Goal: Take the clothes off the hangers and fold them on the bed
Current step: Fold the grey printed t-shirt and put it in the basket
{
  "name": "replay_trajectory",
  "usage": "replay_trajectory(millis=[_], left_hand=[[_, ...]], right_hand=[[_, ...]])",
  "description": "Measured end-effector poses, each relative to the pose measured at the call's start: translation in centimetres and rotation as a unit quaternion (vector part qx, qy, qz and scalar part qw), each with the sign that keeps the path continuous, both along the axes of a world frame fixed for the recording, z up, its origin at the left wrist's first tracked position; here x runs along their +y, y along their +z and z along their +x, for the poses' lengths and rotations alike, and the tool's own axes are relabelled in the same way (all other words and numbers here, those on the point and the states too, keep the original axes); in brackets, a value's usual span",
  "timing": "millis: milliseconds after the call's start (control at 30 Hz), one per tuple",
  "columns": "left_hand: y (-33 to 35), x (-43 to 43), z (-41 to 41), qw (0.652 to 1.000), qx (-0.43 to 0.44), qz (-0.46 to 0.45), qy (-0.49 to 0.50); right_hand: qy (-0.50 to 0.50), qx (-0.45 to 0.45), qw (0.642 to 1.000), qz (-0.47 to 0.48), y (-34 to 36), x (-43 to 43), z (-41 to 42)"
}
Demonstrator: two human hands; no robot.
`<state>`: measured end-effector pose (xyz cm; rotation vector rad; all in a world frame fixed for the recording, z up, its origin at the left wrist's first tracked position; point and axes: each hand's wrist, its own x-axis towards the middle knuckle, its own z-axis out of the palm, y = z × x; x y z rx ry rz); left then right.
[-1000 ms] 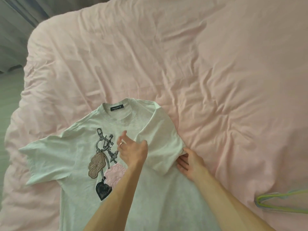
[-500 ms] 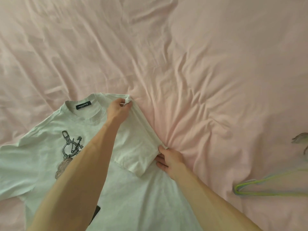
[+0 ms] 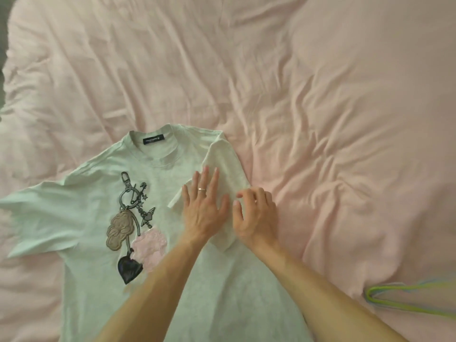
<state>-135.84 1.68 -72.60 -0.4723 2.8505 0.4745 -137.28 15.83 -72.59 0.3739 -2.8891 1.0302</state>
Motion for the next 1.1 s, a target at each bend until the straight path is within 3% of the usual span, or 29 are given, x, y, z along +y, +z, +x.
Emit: replay_trajectory(millis=[67,167,300,433,567,700,800,867,1000,1067,1100], left_hand=[[-1.5,-1.0,2.9,0.997,-0.074,-0.017,0.026],[-2.2,-2.9,4.8,0.993,-0.101,-0.047,0.047],[-1.8,-6.2,4.5,0.988,-0.133,-0.065,0.05],[-0.3,-9.0,5.5,0.986,-0.143,-0.045,0.079],[1.6,-12.2,8.8,0.99,-0.086,-0.018,0.111],[3.7,-18.2,14.3,0.977,0.014,-0.017,0.213],[4.8,-24.1,18.6,0.928,0.092,0.028,0.361],[5.0,-27.4,20.5,0.868,0.134,0.08,0.47],[4.1,-33.0,22.6,0.703,0.198,0.221,0.646],[3.0,-35.6,23.2,0.65,0.198,0.293,0.673],[2.7,-36.5,23.1,0.64,0.184,0.327,0.671]], right_hand=[[0.11,-0.063,0.987,0.095,0.1,-1.6,-1.6],[0.246,-0.159,0.924,0.247,-1.7,-0.9,-2.9],[0.214,-0.199,0.897,0.331,-2.1,-0.5,-3.0],[0.133,-0.238,0.893,0.359,1.0,-3.9,-1.5],[0.203,-0.19,0.903,0.326,4.0,-9.4,0.1],[0.261,-0.166,0.906,0.288,6.4,-18.3,1.9],[0.311,-0.158,0.899,0.266,7.6,-26.1,3.4],[0.34,-0.151,0.893,0.254,8.3,-30.4,4.1],[0.386,-0.125,0.881,0.242,9.2,-38.1,5.2],[0.402,-0.111,0.877,0.238,9.1,-42.1,5.7],[0.405,-0.116,0.878,0.228,9.1,-43.5,5.7]])
